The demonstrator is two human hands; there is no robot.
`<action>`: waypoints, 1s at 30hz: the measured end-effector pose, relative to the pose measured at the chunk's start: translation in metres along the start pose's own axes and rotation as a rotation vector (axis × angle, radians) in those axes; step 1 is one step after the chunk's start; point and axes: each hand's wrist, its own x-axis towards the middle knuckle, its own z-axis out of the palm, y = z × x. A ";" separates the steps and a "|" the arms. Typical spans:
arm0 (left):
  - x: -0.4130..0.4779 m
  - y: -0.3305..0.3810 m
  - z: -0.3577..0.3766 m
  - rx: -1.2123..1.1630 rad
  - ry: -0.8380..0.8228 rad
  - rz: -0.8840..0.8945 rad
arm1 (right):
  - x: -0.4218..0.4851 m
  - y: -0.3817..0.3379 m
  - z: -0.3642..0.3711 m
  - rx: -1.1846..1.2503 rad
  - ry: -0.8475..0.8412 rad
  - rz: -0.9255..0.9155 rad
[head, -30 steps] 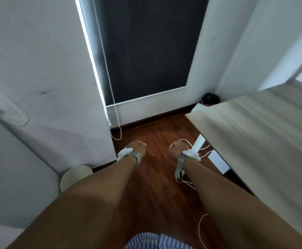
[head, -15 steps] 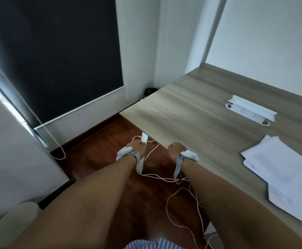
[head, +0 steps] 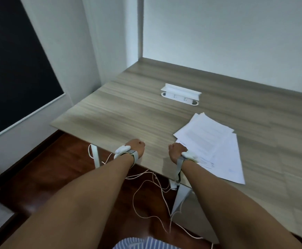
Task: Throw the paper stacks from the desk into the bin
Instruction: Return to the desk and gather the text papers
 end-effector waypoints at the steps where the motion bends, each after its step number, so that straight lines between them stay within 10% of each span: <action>1: 0.001 0.021 0.011 0.016 -0.006 0.034 | 0.003 0.021 -0.010 -0.012 0.017 0.021; 30: 0.151 0.217 0.099 0.202 -0.184 0.206 | 0.075 0.256 -0.096 0.179 0.109 0.727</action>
